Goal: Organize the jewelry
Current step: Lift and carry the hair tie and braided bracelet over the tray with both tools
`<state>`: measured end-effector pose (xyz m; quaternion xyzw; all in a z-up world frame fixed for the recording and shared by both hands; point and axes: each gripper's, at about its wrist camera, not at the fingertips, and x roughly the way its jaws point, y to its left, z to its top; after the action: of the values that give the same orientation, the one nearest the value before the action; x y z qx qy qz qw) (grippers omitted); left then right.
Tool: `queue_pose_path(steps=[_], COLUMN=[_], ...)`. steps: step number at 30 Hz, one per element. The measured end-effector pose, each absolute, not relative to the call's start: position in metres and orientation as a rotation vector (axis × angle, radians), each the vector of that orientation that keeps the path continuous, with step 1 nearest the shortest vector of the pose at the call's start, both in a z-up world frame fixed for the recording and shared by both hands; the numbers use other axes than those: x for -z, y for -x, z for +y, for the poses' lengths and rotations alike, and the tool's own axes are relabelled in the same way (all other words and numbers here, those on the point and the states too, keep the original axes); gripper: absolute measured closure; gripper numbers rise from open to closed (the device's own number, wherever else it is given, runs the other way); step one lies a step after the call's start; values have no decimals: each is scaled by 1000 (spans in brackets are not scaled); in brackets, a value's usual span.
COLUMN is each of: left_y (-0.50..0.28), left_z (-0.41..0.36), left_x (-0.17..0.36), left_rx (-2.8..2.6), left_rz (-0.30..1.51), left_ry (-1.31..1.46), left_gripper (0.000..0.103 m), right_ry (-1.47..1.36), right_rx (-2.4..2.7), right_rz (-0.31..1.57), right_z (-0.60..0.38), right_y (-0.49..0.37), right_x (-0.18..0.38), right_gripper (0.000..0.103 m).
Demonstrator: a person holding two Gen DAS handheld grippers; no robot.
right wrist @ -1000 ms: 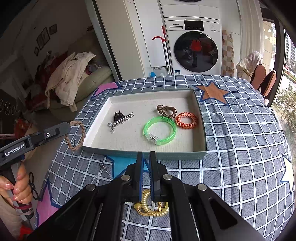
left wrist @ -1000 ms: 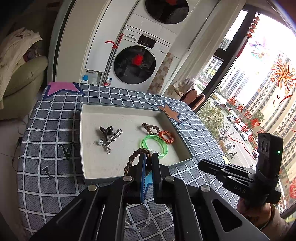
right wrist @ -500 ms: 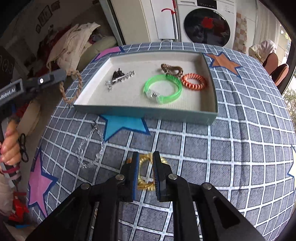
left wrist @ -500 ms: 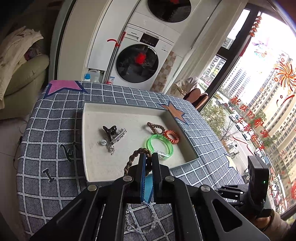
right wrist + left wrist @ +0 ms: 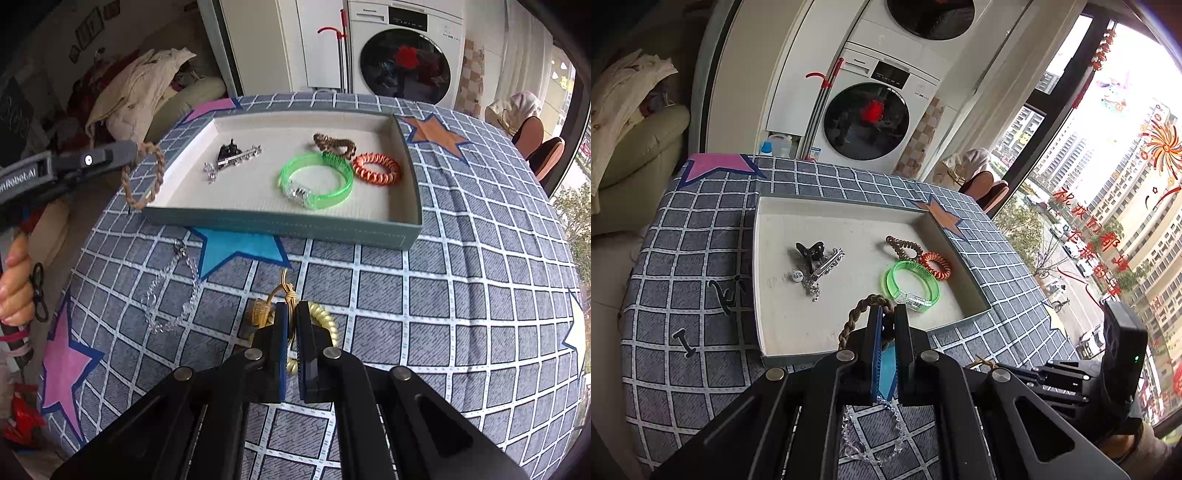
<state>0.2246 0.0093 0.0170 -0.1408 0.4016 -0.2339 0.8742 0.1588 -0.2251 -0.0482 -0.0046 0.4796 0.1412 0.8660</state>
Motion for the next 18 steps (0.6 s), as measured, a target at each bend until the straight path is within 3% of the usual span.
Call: queue_pose_path(steps=[9,18], left_y=[-235,-264], left_z=[4,-8], left_x=[-11,5], left_rx=[450,410], left_rz=[844,882], left_ry=[240,146], left_gripper=[77,77], right_ry=[-76,-193], right_rx=[-307,-387], right_rz=[909,962], right_z=[-222,-195], right_y=[-203,-252], right_x=[10,29], right_gripper=[99,99])
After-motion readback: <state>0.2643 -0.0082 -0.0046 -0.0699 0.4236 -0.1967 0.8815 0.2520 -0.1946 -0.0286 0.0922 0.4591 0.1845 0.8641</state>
